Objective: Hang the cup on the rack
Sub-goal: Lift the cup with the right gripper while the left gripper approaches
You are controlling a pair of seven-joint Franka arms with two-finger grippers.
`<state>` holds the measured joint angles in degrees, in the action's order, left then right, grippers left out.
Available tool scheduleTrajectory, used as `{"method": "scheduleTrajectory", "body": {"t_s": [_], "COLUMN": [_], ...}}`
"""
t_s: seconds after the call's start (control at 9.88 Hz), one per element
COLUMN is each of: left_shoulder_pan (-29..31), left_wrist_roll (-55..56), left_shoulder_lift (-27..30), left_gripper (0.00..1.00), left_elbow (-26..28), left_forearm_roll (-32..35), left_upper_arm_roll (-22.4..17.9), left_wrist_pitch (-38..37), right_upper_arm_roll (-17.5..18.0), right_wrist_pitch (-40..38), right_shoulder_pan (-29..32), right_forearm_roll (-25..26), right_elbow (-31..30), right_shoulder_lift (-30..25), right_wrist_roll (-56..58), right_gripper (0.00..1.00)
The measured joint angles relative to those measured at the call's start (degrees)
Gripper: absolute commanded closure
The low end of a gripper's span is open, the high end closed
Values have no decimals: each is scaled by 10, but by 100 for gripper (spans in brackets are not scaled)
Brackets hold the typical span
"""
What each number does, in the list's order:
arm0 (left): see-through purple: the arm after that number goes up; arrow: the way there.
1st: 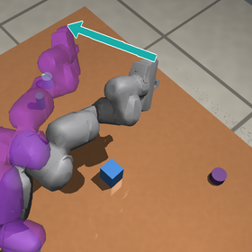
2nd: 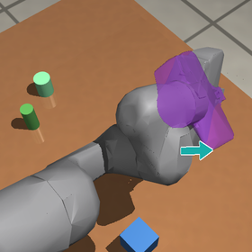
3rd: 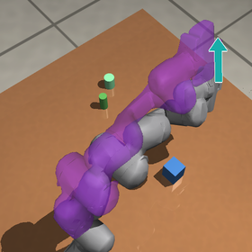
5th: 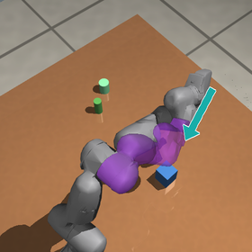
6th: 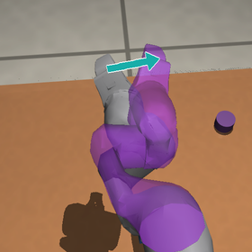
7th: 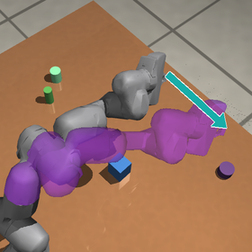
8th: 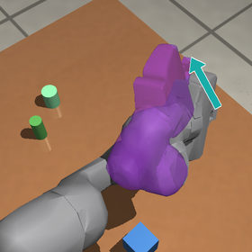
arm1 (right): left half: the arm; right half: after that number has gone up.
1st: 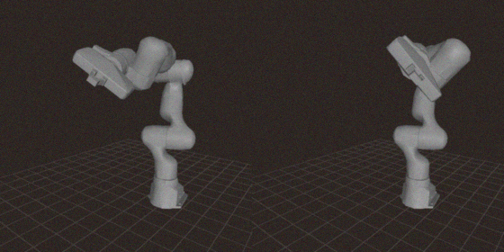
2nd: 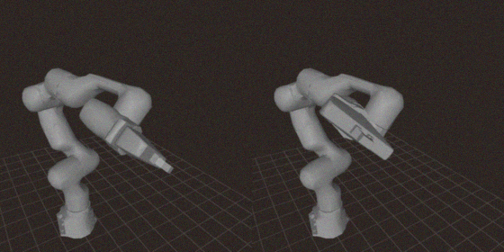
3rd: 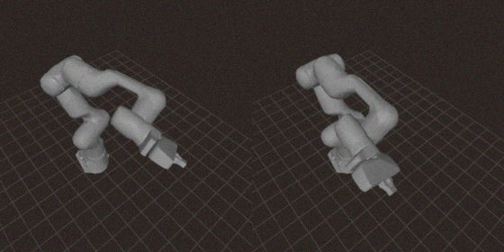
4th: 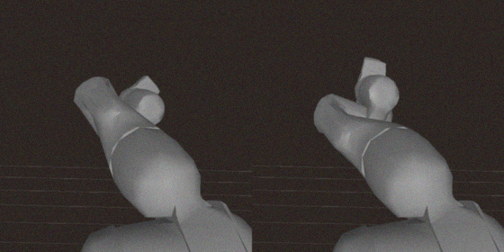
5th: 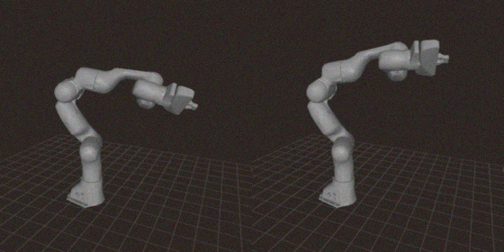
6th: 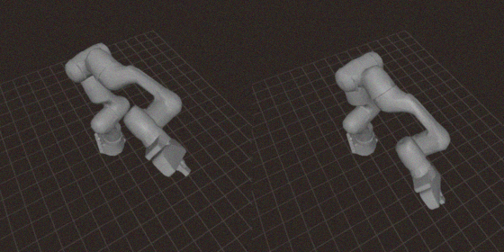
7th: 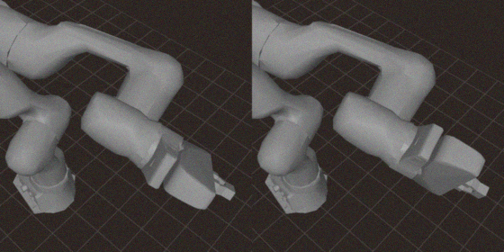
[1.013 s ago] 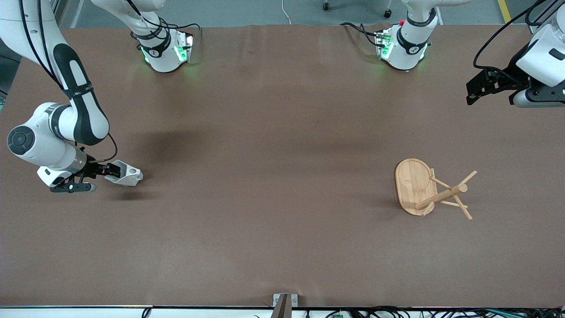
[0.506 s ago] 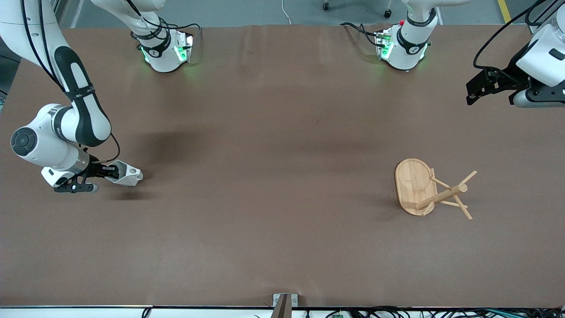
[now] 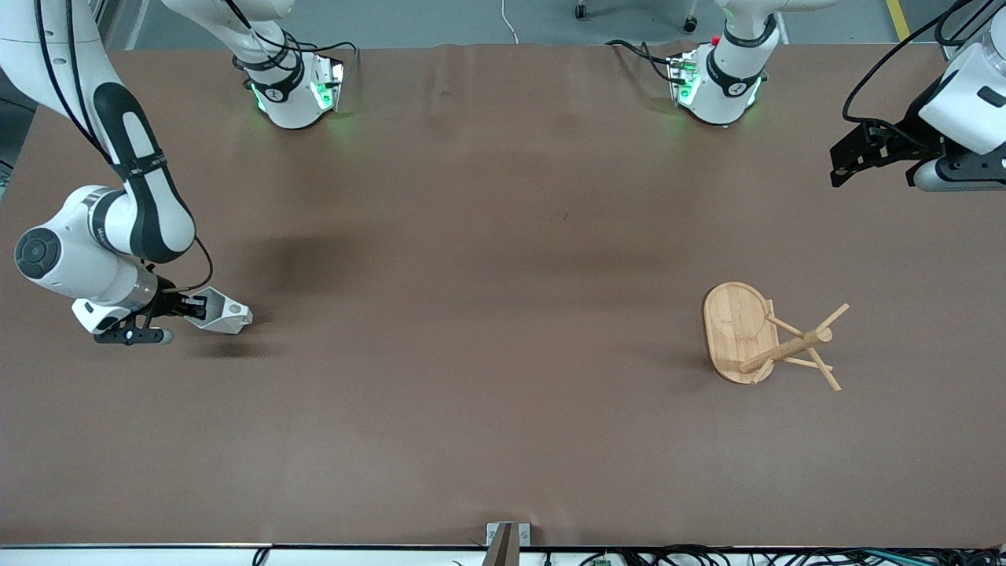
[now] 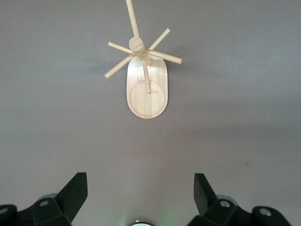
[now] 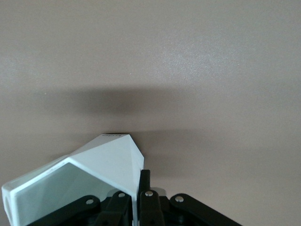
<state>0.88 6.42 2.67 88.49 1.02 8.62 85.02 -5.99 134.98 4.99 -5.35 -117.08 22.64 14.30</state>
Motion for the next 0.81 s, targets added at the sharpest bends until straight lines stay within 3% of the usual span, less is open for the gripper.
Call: {"method": "scheduleTrajectory", "body": {"t_s": [0.41, 0.61, 0.81], "left_shoulder_pan": [-8, -34, -67], "left_wrist_roll": [-13, -47, -92], "left_shoulder_lift": [-4, -35, -75], "left_gripper": [0, 0, 0], "left_elbow": [0, 2, 1], "left_forearm_roll": [-7, -33, -47], "left_upper_arm_roll": [3, 26, 68], "left_wrist_pitch": [-2, -2, 23], "right_upper_arm_roll": [14, 50, 86], "right_wrist_pitch": [-283, -360, -395], "right_shoulder_pan": [-8, -18, -25], "right_forearm_roll": [-43, -110, -226], "right_elbow": [185, 219, 218], "right_shoulder_lift": [-30, -54, -63], "right_wrist_roll": [-44, -93, -109], "right_gripper": [99, 99, 99]}}
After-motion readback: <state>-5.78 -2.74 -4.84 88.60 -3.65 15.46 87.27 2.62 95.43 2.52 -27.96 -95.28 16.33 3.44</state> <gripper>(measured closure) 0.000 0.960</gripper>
